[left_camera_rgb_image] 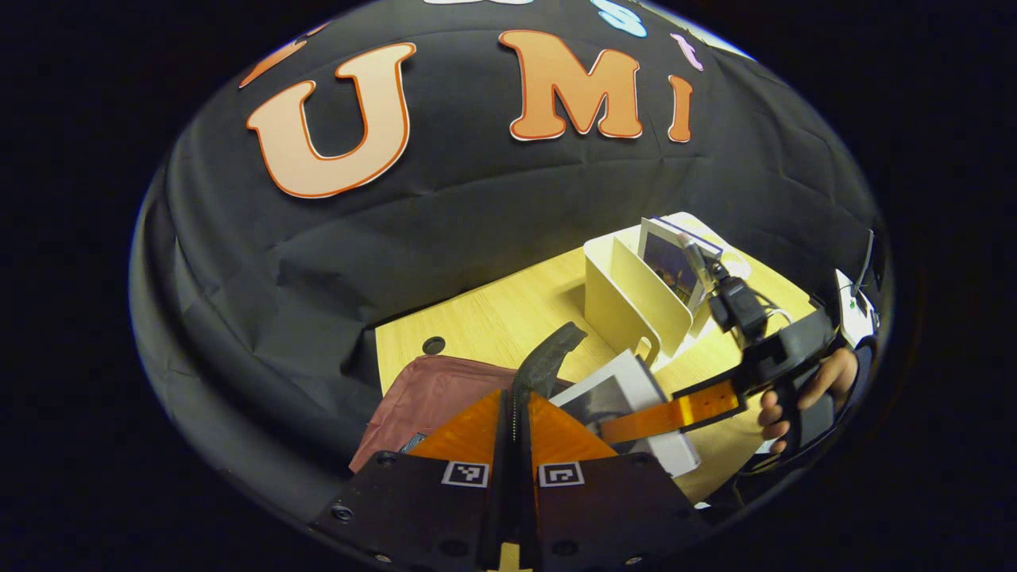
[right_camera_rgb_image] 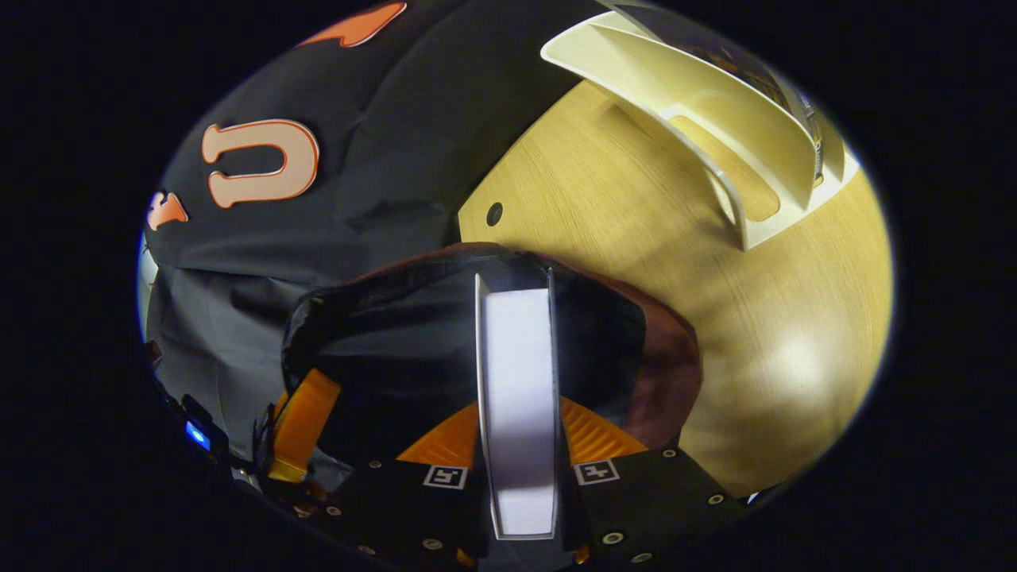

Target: Open the schoolbag, grab two books from the bookshelf and put them into the schoolbag.

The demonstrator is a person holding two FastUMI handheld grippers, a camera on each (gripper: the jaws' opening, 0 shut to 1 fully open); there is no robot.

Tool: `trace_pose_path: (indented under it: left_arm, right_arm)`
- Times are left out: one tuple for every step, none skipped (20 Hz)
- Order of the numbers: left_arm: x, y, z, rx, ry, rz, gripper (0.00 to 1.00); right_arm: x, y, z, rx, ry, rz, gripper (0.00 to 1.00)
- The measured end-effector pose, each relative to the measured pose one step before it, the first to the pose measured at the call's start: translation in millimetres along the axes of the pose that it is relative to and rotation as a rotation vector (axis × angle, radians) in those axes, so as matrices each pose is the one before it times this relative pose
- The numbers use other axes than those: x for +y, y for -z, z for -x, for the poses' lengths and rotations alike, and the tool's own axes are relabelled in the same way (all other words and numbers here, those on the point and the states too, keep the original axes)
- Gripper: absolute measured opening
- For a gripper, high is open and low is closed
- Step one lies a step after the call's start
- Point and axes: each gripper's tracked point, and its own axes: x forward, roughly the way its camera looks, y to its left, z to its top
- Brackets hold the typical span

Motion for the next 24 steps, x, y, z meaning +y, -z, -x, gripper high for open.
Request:
trace_pose_path:
  left_arm:
    - [-3.91,-1.52,1.8,-0.00298,0.012,-0.00384,0.09]
    - [-2.39,-3.28,1.37,-0.00645,0.0079,-0.00761,0.08]
    - [-2.17,-1.31,0.22,-0.00515,0.00785,-0.00893,0.08]
    - [-2.58,-1.72,1.39,-0.00264,0.0066,-0.00587,0.08]
    - [-2.35,0.19,-0.27,-0.00081,0.00693,-0.00407,0.09]
    - [-2.33,-0.87,0.07,-0.00213,0.00587,-0.00256,0.08]
    - [-3.42,-1.23,-0.29,-0.00574,0.00787,-0.00261,0.09]
    - [-3.39,-1.14,1.27,-0.00324,0.00789,-0.00215,0.09]
    - [-2.84,-1.7,0.02,-0.00586,0.00658,-0.00607,0.09]
    - [-2.16,-1.55,0.93,-0.00293,0.00419,-0.00716,0.09]
    - [-0.47,-0.87,0.24,-0.00134,0.00186,-0.00859,0.09]
    - [-1.3,-2.12,-0.63,0.00022,0.00051,-0.00362,0.09]
    - [0.62,0.12,-0.18,0.00219,-0.0024,-0.00071,0.09]
    - [1.27,-0.65,0.1,0.00207,-0.00366,0.00297,0.09]
    - [2.04,0.68,-0.13,-0.0006,-0.0087,0.0,0.09]
    - [2.84,0.73,-0.11,0.00574,-0.01146,0.00092,0.09]
    - [2.25,0.14,-1.0,-0.00018,-0.00684,0.00239,0.09]
    - [1.4,2.25,-0.58,0.0097,-0.00579,0.00839,0.09]
    - [1.07,2.99,-0.96,0.00432,-0.00423,0.00906,0.09]
    - [0.35,-0.05,-0.98,0.00179,-0.00464,0.00742,0.08]
    - [-1.53,0.18,-1.64,-0.00042,0.00051,0.00603,0.08]
    - [-0.78,-1.48,-0.94,-0.00319,-0.00467,-0.00083,0.09]
    - [0.95,0.96,-0.35,0.00283,-0.00436,-0.0021,0.09]
    - [0.31,0.15,-0.67,0.00182,-0.00766,-0.00057,0.09]
  right_arm:
    - [-0.11,1.91,-6.86,-0.00148,-0.00478,-0.0054,0.34]
    - [1.1,-0.34,-5.99,-0.00599,-0.01037,-0.00633,0.34]
    - [0.61,0.38,-2.84,-0.00898,-0.00464,-0.01037,0.34]
    - [0.6,0.18,-5.32,-0.00142,-0.00622,-0.00106,0.34]
    - [-1.05,1.08,-8.15,0.0043,-0.00074,-0.00169,0.34]
    - [0.92,1.37,-7.35,0.00631,-0.00982,-0.00303,0.34]
    - [-0.22,1.05,-1.94,-0.00027,-0.00427,-0.00638,0.34]
    - [1.74,-0.35,-4.48,0.00039,-0.00675,-0.00431,0.34]
    - [1.27,-0.85,-9.41,-0.002,-0.00519,-0.0037,0.34]
    - [1.64,0.3,-6.15,0.00428,-0.00412,-0.00049,0.34]
    - [-0.86,1.63,-2.13,0.00064,0.00004,0.00113,0.34]
    - [-0.45,1.31,-2.72,0.00174,0.00009,0.00064,0.34]
    - [-0.72,1.39,-4.49,0.00532,-0.00169,-0.00459,0.34]
    - [0.73,1.0,-5.99,0.00837,-0.00333,-0.00596,0.34]
    - [0.48,1.77,-2.16,0.00881,0.00305,-0.00641,0.34]
    - [-1.11,-0.84,0.22,-0.00128,0.01558,0.01335,0.36]
    - [-5.11,-1.13,2.39,-0.00857,0.03539,0.02819,0.48]
    - [-6.37,-2.6,1.16,-0.00176,0.04047,0.04144,0.42]
    - [-2.19,2.25,3.76,0.01153,0.02198,0.02997,0.3]
    - [-2.75,0.61,1.53,0.01209,0.01677,0.01444,0.57]
    - [-1.16,5.8,0.52,0.03299,0.01238,0.01075,0.64]
    - [-5.88,2.76,4.4,0.01981,0.01999,0.00869,0.71]
    - [-5.93,0.98,3.88,0.00992,0.01331,0.0142,0.78]
    - [-5.48,-1.66,6.37,-0.0021,0.01297,0.01388,0.97]
